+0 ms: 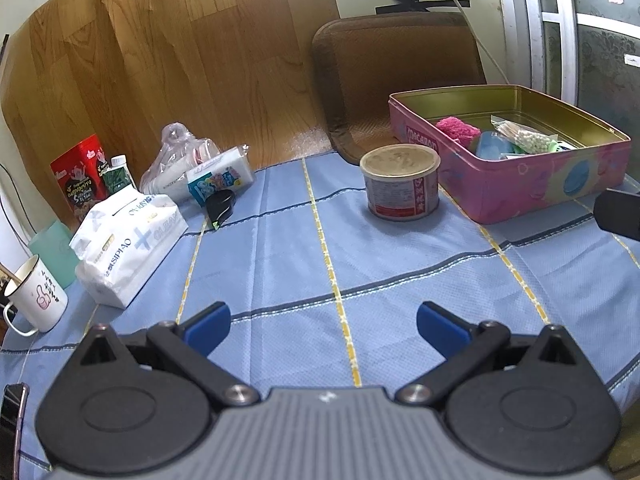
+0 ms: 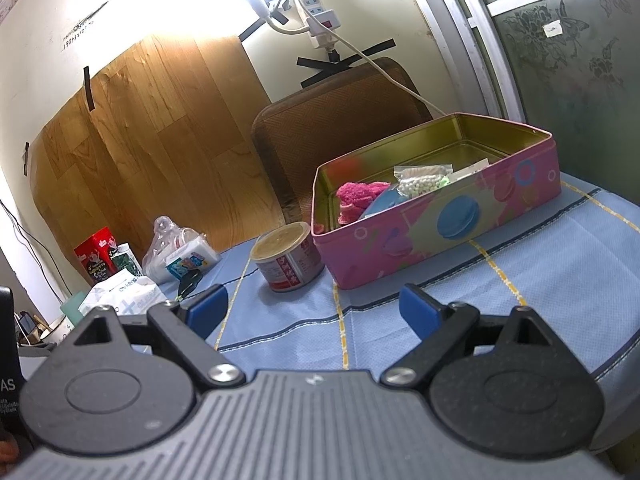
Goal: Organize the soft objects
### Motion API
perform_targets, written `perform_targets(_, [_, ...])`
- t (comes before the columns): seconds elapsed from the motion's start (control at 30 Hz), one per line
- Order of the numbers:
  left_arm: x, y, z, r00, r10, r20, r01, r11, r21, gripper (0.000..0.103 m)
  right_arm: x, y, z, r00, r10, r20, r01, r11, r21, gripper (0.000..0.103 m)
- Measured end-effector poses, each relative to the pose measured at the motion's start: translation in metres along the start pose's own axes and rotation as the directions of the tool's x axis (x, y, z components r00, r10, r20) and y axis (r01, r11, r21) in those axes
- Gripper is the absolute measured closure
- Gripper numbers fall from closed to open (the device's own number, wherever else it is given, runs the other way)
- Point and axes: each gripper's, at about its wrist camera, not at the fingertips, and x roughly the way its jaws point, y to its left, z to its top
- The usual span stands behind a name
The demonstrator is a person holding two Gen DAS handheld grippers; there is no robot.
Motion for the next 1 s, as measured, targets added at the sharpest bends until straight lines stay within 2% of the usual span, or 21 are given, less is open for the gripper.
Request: perform_targets(1.0, [0.0077, 0.0032, -0.0012, 0.999, -0.011, -0.042, 0.009, 0.999, -0.044, 0.0, 0.0024, 0.0032, -0.0012, 1.0, 0.011, 0.0, -0.011, 1.0, -0.027, 0.009])
